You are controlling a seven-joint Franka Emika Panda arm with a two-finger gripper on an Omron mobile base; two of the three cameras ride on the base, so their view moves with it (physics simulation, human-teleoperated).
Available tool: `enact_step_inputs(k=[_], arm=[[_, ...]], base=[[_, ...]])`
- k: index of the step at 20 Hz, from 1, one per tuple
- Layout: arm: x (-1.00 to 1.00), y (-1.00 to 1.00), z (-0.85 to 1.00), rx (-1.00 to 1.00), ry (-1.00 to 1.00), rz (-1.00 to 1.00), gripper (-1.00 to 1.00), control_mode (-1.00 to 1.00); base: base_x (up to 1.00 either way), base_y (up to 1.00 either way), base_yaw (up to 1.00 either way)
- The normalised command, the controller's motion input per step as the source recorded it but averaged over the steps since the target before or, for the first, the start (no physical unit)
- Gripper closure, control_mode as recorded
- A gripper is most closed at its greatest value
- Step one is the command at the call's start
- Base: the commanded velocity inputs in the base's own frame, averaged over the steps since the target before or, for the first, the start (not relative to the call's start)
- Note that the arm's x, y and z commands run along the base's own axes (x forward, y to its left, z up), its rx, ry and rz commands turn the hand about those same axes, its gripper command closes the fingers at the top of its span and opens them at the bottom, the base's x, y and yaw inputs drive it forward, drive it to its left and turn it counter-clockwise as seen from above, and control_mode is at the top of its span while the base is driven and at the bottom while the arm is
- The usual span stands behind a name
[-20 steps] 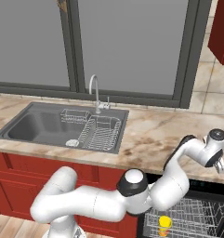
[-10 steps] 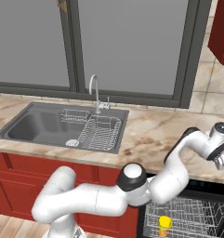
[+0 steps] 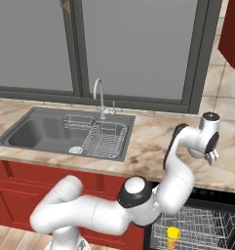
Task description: Pick up the cup and bowl from the counter, place them in the dishwasher, and close the dishwasher door.
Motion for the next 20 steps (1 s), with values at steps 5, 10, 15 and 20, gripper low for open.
enact_step_inputs(k=[5,10,15,20], arm=[[-0.67,0.34,0.00,-0.05,-0.07,-0.01,1.00,-1.00],[-0.87,-0.01,0.00,0.00,-0.15,-0.04,1.00,-1.00],[-0.62,-0.01,0.02,0.01,-0.15,-0.05,1.00,-1.00],[-0.52,0.00,0.10,0.00,-0.11,-0.02,1.00,-1.00]], base=[[0.00,0.00,0.00],[0.00,0.00,0.00],[0.00,0.00,0.00],[0.00,0.00,0.00]])
